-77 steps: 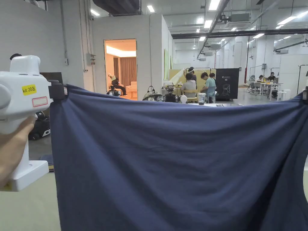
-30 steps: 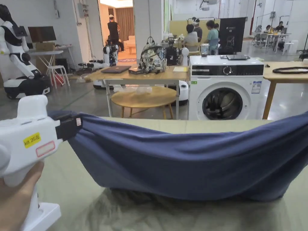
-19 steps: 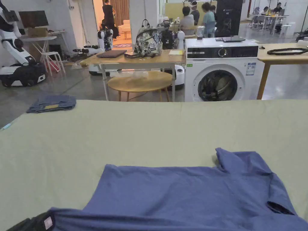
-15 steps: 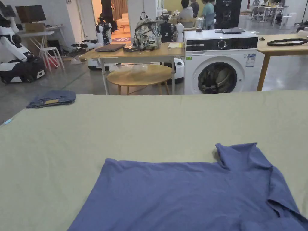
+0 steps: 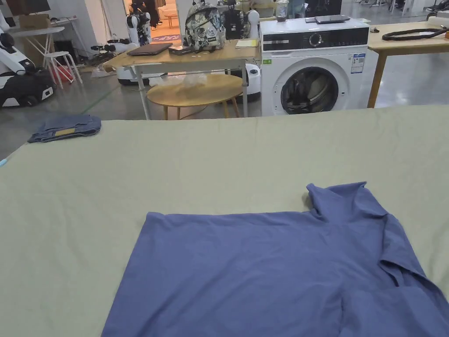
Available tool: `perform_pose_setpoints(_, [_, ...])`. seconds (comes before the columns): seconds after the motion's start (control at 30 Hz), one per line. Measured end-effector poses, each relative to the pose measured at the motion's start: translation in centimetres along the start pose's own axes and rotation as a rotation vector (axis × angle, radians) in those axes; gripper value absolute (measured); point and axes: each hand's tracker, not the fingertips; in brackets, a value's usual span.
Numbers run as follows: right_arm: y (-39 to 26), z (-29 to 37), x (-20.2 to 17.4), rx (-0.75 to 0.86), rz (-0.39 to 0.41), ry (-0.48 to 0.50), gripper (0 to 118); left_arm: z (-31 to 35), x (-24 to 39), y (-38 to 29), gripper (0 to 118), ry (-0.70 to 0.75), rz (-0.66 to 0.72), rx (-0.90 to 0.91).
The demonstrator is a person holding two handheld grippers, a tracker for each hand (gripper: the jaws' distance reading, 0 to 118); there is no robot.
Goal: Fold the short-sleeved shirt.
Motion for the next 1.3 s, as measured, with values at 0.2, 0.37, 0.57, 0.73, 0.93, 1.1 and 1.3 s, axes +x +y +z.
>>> perform_pose_setpoints(0.2, [4.0,2.7,-3.0,0.187,0.079,0.048,47,4.1,6.4,4.5,55,-0.094,-0.080,0.215])
perform_pose_setpoints(0.37, [8.2,2.0,-7.5,0.283,0.128,0.138,19,4.9,10.6,8.2,31,-0.174,-0.172,0.306])
perform_pose_setpoints(0.57, [10.5,-1.0,-11.4,0.282,0.192,0.164,0,2.3,11.6,9.8,0,-0.175,-0.116,0.288])
perform_pose_setpoints(0.73, [11.4,-3.5,-13.2,0.279,0.216,0.109,0,-0.9,10.0,10.5,0,-0.129,-0.022,0.222])
perform_pose_setpoints(0.93, [11.5,-4.8,-12.9,0.234,0.162,0.114,0,-2.3,9.4,10.1,0,-0.091,-0.026,0.195])
perform_pose_setpoints(1.1, [11.7,-4.2,-12.4,0.241,0.168,0.107,0,-1.4,7.7,10.4,12,-0.059,-0.017,0.196])
perform_pose_setpoints(1.3, [8.9,-2.9,-11.3,0.176,0.110,0.178,0,0.8,1.3,6.6,47,-0.060,0.010,0.086])
